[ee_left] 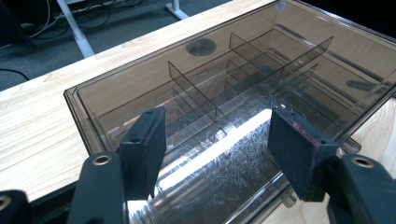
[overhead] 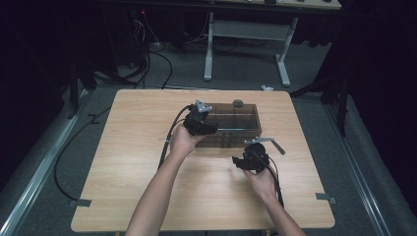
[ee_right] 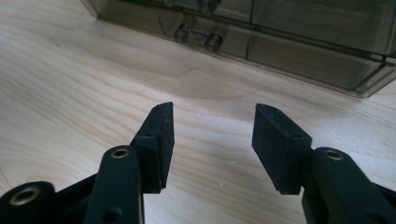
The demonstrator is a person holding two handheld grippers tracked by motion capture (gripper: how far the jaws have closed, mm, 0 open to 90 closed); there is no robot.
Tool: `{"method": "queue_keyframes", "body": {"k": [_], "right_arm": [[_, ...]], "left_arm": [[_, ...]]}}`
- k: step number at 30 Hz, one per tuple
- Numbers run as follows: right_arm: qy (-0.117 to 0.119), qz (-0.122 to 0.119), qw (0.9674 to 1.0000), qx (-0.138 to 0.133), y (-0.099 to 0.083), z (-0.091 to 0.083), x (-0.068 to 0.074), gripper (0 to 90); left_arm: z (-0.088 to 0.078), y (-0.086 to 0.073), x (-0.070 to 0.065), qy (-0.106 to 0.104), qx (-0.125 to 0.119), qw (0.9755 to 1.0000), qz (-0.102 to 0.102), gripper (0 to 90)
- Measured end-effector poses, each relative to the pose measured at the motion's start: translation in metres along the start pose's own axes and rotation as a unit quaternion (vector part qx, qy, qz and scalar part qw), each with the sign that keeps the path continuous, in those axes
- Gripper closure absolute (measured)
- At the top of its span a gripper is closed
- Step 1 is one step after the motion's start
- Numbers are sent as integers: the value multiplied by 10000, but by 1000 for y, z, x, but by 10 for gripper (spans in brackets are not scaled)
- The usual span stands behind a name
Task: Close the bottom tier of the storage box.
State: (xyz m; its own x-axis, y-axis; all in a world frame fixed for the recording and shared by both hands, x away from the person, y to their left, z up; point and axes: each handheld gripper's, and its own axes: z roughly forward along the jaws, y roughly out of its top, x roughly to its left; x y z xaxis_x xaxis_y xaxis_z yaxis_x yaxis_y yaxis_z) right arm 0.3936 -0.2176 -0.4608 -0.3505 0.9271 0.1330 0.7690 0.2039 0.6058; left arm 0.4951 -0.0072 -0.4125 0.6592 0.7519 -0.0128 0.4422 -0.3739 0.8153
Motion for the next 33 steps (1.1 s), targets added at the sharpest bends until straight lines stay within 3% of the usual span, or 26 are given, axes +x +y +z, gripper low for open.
{"method": "queue_keyframes", "body": {"k": [10,20,33], "right_arm": [[-94,153,9994,280,21,11,14,516],[-108,505,9970,574,40,25,21,531],[-75,877,9939,662,51,41,23,516]], "left_arm": [[0,0,0,-1,-18,10000,-2,380],[0,-1,0,1,-34,10000,-2,383],[-1,-2,0,-2,-69,10000,-3,383]]}}
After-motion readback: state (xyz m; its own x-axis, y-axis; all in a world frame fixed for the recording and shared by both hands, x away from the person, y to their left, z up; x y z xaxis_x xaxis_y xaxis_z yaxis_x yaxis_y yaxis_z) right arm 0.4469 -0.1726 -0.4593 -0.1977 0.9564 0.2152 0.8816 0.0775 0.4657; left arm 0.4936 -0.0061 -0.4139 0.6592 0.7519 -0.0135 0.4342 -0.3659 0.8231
